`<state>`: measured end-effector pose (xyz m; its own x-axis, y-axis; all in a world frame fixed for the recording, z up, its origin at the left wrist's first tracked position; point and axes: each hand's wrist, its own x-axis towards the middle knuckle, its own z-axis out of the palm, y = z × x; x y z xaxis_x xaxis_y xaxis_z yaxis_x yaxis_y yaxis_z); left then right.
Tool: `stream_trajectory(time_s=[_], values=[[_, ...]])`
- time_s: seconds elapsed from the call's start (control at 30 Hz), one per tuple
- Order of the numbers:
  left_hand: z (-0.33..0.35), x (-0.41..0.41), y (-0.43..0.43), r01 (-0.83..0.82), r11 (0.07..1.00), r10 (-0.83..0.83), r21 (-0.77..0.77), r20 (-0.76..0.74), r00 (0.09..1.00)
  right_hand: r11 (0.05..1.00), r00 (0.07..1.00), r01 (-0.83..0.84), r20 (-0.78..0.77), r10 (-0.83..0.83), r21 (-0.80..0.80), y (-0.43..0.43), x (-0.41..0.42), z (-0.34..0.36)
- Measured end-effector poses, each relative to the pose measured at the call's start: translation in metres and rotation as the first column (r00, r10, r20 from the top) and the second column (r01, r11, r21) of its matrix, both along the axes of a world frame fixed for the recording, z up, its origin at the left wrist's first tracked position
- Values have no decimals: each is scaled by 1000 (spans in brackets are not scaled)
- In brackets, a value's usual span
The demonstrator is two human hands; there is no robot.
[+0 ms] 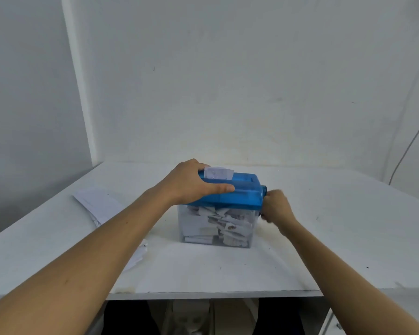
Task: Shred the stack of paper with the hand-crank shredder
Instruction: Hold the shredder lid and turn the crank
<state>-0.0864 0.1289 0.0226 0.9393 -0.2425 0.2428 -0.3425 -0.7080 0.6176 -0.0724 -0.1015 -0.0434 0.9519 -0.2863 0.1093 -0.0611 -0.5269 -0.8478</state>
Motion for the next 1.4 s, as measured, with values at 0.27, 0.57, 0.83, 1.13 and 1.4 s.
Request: stream_trajectory(time_s=[0.27,0.57,0.83,1.13,1.4], values=[[2,6,-2,-120,965,119,233,16,993,986,990,-131,35,136,-105,-9,-73,16],[8,6,-8,-116,959,114,259,20,993,995,984,-99,149,101,-23,-14,-52,62],[6,0,-10,7,988,-7,155,-2,1000,985,979,41,189,-73,166,-6,1,97],[0,4,-12,23,986,-27,166,25,999,993,998,37,-44,-42,-113,-17,14,5],[-1,4,-12,-2,981,-2,192,19,1000,978,989,-76,-138,49,-193,-20,12,14]])
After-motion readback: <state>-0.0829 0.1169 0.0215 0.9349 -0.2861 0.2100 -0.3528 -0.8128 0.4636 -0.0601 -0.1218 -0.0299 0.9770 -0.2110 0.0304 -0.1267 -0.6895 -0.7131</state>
